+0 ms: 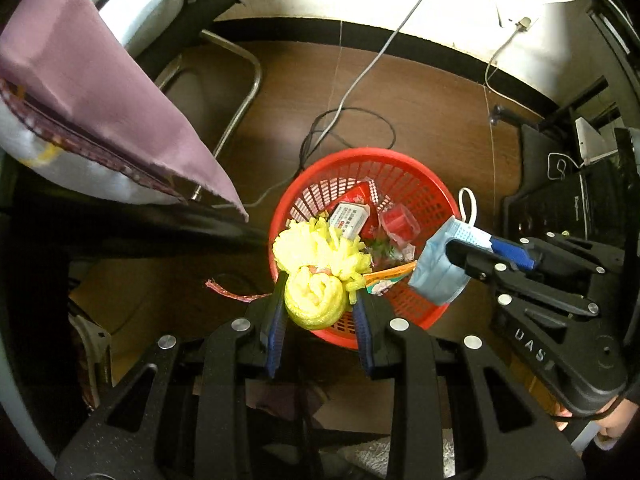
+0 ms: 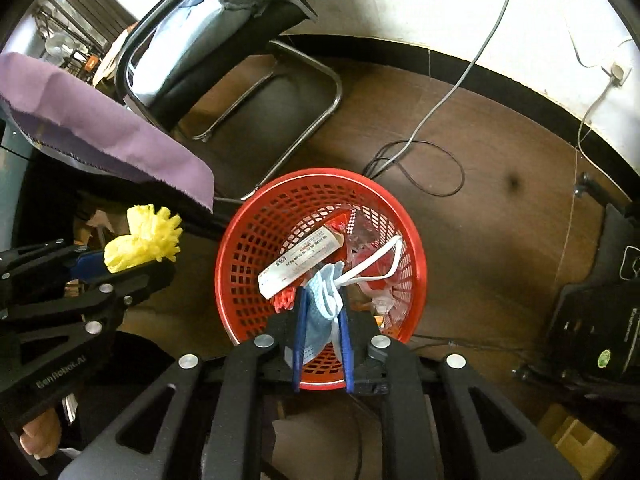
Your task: Collect trash
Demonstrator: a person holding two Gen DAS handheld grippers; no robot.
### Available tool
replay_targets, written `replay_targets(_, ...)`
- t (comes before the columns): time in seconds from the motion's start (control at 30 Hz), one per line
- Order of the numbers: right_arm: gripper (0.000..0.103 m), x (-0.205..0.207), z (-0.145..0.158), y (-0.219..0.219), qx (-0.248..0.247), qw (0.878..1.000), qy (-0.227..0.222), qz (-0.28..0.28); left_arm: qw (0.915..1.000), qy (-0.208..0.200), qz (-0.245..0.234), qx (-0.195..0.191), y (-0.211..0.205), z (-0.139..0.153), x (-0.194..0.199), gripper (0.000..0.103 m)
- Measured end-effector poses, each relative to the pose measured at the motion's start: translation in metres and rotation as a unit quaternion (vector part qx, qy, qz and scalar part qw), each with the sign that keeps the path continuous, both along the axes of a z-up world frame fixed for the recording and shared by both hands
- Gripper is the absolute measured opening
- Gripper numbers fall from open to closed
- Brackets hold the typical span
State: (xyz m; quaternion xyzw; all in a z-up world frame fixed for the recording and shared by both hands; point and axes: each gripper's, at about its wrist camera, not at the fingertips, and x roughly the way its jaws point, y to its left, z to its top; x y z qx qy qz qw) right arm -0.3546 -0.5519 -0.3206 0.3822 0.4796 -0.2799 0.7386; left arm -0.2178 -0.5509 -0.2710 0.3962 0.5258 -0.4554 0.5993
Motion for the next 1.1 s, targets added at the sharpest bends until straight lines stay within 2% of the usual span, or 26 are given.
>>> replay_targets(0.1,0.032,0.001,-0.003,0.003,-0.003,1.0,0.01,0.001,1.0,0.004,0.001,0.003,0.0,-0.003,-0.001,0.033)
replay_targets(0.2,0.035,0.001,0.0,0.005,-0.008,1.0,0.012,0.0,1.0,0.004,0.002,0.004,0.0,-0.003,-0.001,0.035)
replay_targets(0.3,0.036,-0.002,0.002,0.003,-0.011,1.0,0.014,-0.002,0.9999,0.011,0.004,0.01,-0.001,-0.005,0.0,0.044)
replay_targets(0.5,0.043,-0.009,0.016,0.003,-0.026,1.0,0.014,-0.008,0.9999,0.011,0.007,-0.001,0.003,0.005,-0.001,0.053)
replay_targets(0.6,0.051,-0.014,0.026,0.006,-0.036,0.999,0.021,-0.014,0.9999,0.01,0.006,-0.01,0.009,0.014,-0.002,0.056)
replay_targets(0.67,0.061,-0.02,0.034,0.01,-0.042,0.998,0.029,-0.022,0.9998,0.007,0.009,-0.019,0.015,0.024,-0.003,0.058)
replay_targets(0.73,0.077,-0.025,0.041,0.015,-0.049,0.997,0.039,-0.036,0.9995,0.0,0.012,-0.028,0.023,0.035,-0.004,0.063)
replay_targets(0.83,0.081,-0.033,0.055,0.029,-0.056,0.996,0.053,-0.053,0.9989,-0.012,0.014,-0.044,0.036,0.052,-0.006,0.07)
replay_targets(0.93,0.087,-0.038,0.071,0.05,-0.088,0.991,0.084,-0.062,0.9976,-0.026,0.02,-0.061,0.051,0.07,-0.009,0.077)
replay_targets(1.1,0.088,-0.046,0.092,0.08,-0.109,0.986,0.092,-0.081,0.9946,-0.05,0.015,-0.09,0.075,0.095,-0.016,0.083)
